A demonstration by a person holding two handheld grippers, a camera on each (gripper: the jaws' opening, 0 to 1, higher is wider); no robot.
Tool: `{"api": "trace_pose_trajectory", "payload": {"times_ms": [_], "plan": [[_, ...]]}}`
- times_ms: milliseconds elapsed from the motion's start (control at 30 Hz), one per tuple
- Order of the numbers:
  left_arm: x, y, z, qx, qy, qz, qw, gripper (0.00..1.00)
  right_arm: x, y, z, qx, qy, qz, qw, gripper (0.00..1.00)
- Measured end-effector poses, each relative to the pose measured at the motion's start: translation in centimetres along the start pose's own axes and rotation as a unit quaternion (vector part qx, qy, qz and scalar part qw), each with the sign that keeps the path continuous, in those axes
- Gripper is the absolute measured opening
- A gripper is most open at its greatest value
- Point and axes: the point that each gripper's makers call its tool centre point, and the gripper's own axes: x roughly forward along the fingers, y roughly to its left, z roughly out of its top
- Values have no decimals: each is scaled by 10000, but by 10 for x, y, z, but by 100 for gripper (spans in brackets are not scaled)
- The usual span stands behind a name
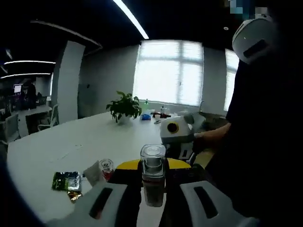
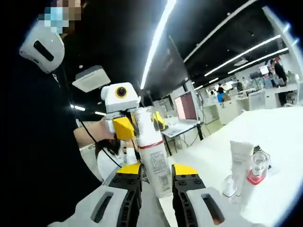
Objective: Arrange the skincare products in the storage area until every visible bottle or jar stands upright without overlapping.
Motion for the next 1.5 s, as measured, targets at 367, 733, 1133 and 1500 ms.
{"api": "trace_pose_trajectory", "payload": {"times_ms": [367, 733, 1133, 1500], "plan": [[11, -11, -10, 43, 103, -329, 9994, 13, -5, 7, -9, -1101, 859, 8, 9902, 15], [14, -19, -19, 134, 194, -524, 9983, 13, -4, 9, -16, -1287, 1153, 123, 9849, 12], [16, -17, -30, -73, 254, -455, 9986, 14, -8, 3, -25, -1539, 1337, 32, 9790, 10], [17, -15, -40, -309, 328, -352, 9984, 15, -5, -2, -34, -1486, 1423, 23, 9786, 10]]}}
